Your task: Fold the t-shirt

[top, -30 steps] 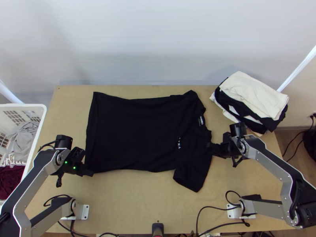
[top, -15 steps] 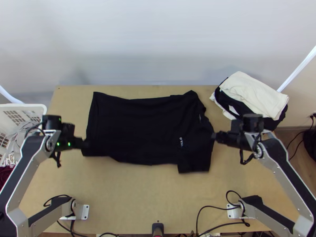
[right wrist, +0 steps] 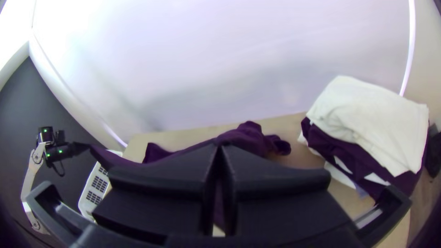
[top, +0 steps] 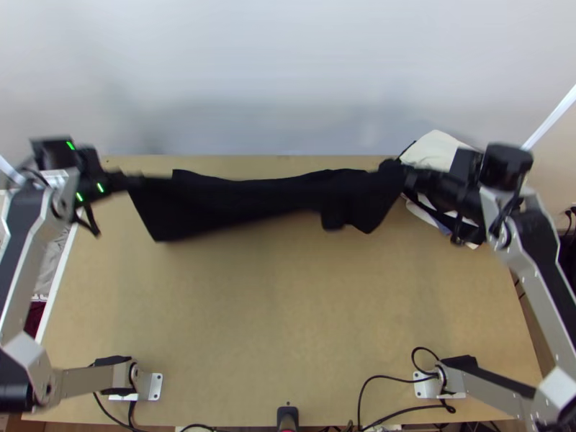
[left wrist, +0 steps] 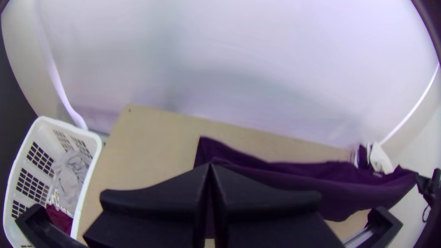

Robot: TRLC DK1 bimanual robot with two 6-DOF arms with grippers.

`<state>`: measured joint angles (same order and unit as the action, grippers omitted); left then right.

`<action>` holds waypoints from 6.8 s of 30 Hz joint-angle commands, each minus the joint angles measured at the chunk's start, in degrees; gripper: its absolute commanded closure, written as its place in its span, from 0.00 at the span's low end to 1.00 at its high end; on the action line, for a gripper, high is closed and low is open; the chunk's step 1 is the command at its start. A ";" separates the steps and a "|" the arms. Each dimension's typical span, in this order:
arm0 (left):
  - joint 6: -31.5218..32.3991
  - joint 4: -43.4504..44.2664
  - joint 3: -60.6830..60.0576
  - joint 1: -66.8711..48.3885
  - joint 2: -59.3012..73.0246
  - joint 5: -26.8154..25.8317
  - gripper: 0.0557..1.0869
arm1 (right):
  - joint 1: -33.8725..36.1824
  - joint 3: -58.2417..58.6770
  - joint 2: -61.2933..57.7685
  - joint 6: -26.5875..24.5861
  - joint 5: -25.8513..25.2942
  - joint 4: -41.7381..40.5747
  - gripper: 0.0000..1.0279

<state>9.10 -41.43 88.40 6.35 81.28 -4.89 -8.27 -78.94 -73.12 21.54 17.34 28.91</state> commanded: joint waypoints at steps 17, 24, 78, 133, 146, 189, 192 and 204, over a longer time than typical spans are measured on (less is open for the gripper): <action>9.35 6.98 38.34 3.67 10.31 3.57 0.96 | 0.98 -53.34 -24.35 -0.97 -5.21 2.30 0.97; 8.47 16.73 38.34 3.67 4.77 7.08 0.96 | 0.89 -54.39 -18.46 -1.50 -7.15 -3.77 0.97; 5.22 30.88 -42.96 3.76 -18.17 -1.18 0.96 | -6.05 26.29 -0.71 5.27 -6.88 -21.79 0.97; 4.61 7.33 13.64 8.15 41.86 -7.51 0.96 | -1.04 -32.77 -55.20 8.61 -5.48 5.72 0.97; 2.94 10.49 1.51 11.93 33.33 -11.55 0.96 | -2.36 -22.75 -48.34 4.83 -5.39 8.27 0.97; -4.45 15.15 -25.56 10.70 5.74 -13.48 0.09 | -7.28 6.25 -24.26 4.30 -10.58 -1.04 0.30; -4.36 14.97 -25.65 10.70 1.61 -13.57 0.09 | -9.04 10.65 -16.26 7.99 -10.58 0.36 0.12; -8.84 10.23 -27.05 11.76 -6.13 -13.75 0.09 | -14.49 21.72 -4.31 12.65 -4.16 20.40 0.21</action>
<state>1.80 -30.11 62.24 17.41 76.40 -18.04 -22.81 -61.04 -78.26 31.70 12.05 47.22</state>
